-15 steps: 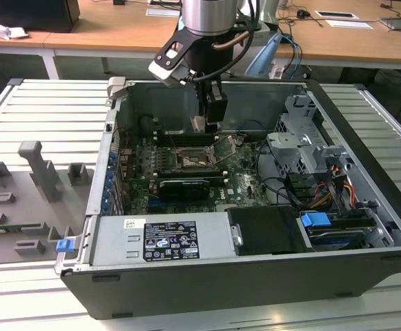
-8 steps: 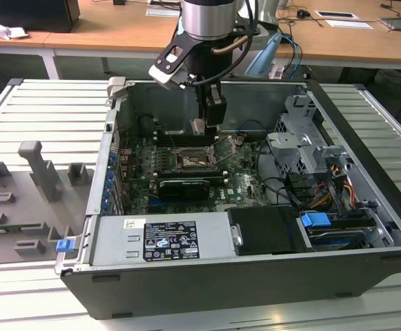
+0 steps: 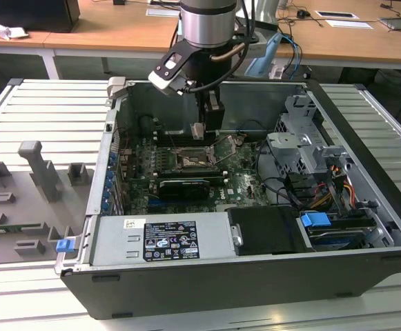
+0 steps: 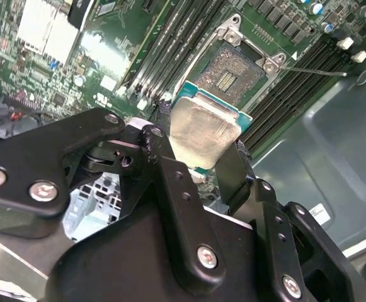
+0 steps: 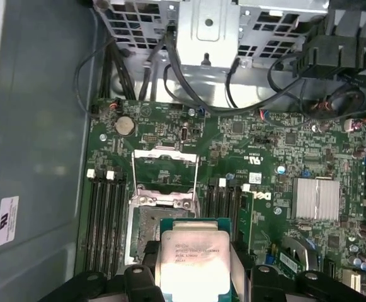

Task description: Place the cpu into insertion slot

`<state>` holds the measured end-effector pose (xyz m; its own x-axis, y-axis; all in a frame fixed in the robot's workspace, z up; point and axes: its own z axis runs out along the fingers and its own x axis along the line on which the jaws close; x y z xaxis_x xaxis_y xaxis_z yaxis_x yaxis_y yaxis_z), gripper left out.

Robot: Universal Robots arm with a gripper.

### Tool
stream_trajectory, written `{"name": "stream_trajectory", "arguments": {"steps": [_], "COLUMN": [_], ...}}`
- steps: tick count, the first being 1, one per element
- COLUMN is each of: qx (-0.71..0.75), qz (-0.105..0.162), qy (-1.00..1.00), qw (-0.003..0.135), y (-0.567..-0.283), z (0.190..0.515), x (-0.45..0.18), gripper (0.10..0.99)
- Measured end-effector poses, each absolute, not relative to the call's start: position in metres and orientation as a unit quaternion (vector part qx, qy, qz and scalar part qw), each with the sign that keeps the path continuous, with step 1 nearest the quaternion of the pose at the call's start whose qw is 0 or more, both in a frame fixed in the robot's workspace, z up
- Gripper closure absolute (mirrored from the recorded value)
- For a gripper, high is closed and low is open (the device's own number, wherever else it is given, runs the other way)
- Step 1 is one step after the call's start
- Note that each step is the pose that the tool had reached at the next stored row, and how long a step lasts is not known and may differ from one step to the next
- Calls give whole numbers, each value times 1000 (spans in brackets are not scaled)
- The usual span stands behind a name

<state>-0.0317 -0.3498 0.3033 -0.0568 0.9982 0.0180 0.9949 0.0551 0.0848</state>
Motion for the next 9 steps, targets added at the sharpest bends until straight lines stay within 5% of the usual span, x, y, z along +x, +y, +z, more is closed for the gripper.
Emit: {"name": "stream_trajectory", "arguments": {"steps": [9], "qx": [691], "qz": [37], "qy": [722], "qw": [22], "y": [-340], "z": [289], "x": [-35], "gripper": [557]}}
